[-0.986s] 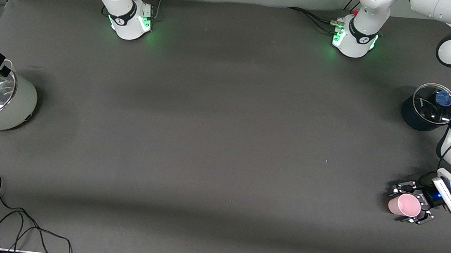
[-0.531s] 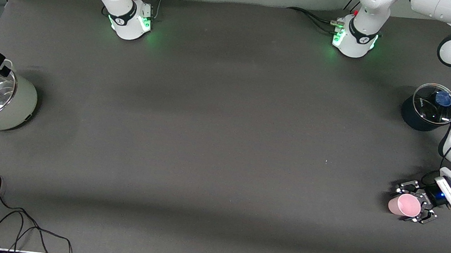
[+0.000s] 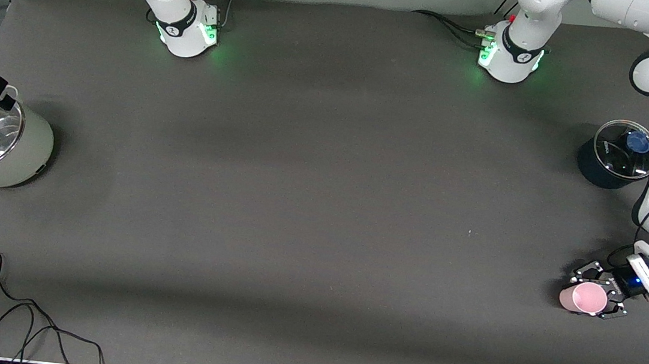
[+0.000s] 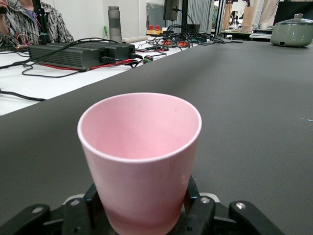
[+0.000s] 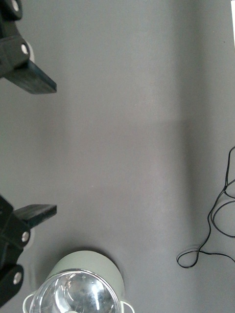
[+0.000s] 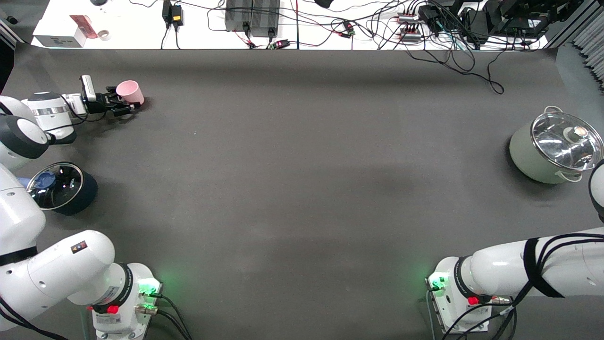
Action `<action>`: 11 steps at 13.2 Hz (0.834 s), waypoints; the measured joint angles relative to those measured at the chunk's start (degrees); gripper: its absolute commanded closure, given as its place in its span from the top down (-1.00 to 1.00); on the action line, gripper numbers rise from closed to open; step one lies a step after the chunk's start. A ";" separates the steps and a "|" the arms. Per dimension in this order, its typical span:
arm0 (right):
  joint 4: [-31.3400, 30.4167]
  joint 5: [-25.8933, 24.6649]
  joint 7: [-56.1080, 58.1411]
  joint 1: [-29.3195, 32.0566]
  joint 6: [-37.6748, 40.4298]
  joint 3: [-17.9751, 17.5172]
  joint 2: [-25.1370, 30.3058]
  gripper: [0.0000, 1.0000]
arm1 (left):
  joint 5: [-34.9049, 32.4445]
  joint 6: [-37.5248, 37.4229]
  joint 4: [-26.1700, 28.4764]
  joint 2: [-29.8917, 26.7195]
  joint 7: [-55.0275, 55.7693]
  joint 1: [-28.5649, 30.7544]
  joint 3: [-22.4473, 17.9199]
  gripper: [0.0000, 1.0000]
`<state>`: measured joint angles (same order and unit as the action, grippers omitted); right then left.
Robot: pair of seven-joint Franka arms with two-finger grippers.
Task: Transfer pink cup from left to right arm
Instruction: 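Lift the pink cup with the left gripper toward the table middle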
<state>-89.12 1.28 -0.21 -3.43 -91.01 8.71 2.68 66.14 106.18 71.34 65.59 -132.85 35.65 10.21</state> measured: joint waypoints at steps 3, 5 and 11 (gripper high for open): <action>-0.01 0.00 0.00 -0.05 0.00 -0.05 0.00 1.00 | -0.42 0.00 -0.09 -2.38 3.82 -0.08 0.06 -0.29; -0.04 0.00 0.00 -0.05 0.01 -0.06 0.00 1.00 | -1.02 -0.02 0.03 -4.23 7.15 -0.41 0.14 -0.40; -0.08 0.00 0.00 -0.03 0.03 -0.06 -0.02 1.00 | -0.53 5.56 9.11 -14.89 16.23 -4.33 2.98 -0.47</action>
<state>-89.20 1.28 -0.21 -3.46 -90.97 8.66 2.66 65.62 111.73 80.44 50.70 -116.63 31.32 13.18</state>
